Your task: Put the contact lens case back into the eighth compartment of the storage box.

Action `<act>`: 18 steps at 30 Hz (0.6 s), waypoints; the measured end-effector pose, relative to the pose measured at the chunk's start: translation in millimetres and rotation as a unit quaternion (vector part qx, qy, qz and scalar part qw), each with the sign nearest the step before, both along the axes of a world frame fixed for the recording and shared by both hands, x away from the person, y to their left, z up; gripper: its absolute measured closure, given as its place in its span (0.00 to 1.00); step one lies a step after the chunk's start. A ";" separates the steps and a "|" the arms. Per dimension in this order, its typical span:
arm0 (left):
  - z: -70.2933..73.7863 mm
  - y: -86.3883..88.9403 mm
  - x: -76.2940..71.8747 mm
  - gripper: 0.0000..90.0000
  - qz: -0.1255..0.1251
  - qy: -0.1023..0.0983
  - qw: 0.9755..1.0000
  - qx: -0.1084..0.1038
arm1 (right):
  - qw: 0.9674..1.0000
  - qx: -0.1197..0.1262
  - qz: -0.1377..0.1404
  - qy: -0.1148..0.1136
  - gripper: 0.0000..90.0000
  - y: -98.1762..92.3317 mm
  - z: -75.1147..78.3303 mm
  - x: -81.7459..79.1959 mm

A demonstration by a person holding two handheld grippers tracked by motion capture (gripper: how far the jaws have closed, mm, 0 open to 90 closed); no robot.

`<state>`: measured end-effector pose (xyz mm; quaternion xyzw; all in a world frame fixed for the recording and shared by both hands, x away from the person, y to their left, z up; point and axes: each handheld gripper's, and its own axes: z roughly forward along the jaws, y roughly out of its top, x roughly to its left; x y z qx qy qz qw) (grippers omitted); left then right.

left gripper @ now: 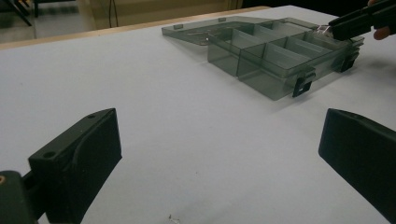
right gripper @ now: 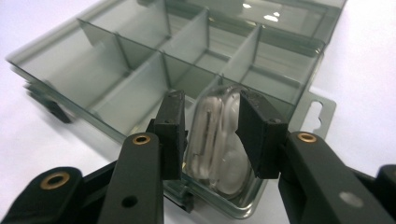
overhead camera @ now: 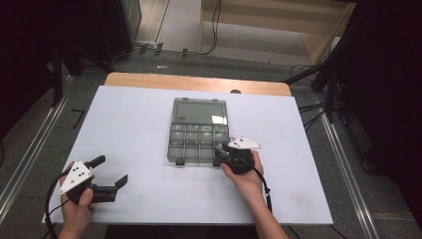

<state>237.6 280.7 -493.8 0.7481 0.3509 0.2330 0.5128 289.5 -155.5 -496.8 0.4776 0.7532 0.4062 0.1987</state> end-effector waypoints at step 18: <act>-0.1 0.2 0.1 0.00 -0.001 -0.001 1.000 -0.002 | 1.000 0.005 -0.005 -0.022 0.91 -7.8 6.3 -3.8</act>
